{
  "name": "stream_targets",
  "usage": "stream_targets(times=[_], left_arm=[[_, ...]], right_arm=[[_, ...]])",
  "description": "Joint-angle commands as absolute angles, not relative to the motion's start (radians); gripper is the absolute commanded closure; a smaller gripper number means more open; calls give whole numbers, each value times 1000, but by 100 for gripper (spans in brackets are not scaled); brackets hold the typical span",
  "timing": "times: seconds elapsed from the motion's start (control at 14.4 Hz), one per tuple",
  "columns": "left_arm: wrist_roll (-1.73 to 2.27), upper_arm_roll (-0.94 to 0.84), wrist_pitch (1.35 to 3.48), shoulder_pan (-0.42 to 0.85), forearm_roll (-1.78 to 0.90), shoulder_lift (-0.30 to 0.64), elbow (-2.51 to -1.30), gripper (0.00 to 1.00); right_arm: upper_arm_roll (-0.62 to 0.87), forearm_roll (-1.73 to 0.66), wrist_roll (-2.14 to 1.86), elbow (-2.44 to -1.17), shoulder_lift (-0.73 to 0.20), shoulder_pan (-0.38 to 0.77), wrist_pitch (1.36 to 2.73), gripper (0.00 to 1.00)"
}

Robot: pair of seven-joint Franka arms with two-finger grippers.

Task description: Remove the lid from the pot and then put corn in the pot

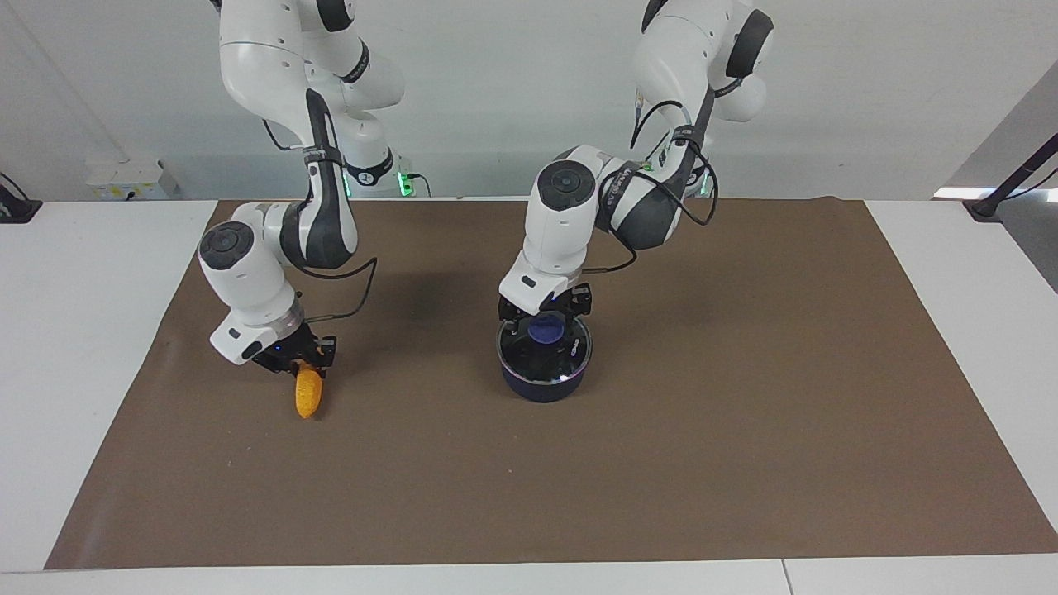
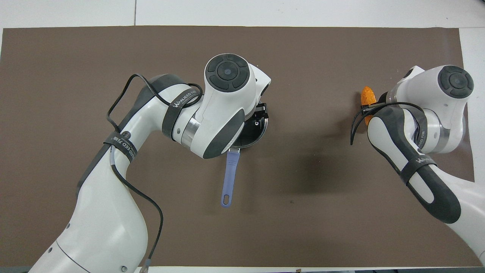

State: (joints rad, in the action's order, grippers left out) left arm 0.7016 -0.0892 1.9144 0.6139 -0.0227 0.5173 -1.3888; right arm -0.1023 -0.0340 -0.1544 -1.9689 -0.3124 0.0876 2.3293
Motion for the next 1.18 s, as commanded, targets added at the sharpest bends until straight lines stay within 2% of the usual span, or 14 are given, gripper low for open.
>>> stream_targets(times=[0.0,0.21,0.48,0.55,0.62,0.69,0.83,1.11], left_arm=[[721,-71,1933,632,-9,525,-1388,0],[722,-71,1927,632,8,525,-1388,5],[721,-71,1917,634,20,523,-1388,33],[722,-69,1917,632,18,523,-1387,38],[723,-69,1917,632,18,523,-1388,51],[721,-69,1917,632,20,523,-1388,56],[721,-69,1916,632,26,523,-1387,56],[718,-71,1884,624,14,503,-1378,56]], right_arm=[[-101,-55,-183,-1953,-308,87,2296,100],[-101,-55,-183,-1913,-307,87,2240,100],[-87,-57,-141,-1827,-296,107,2110,100],[-86,-57,-130,-1812,-296,113,2096,100],[-86,-57,-129,-1812,-296,130,2094,100],[-86,-57,-129,-1810,-295,136,2094,100],[-86,-57,-129,-1789,-288,153,2063,100],[-84,-55,-11,-1665,-296,224,1938,100]])
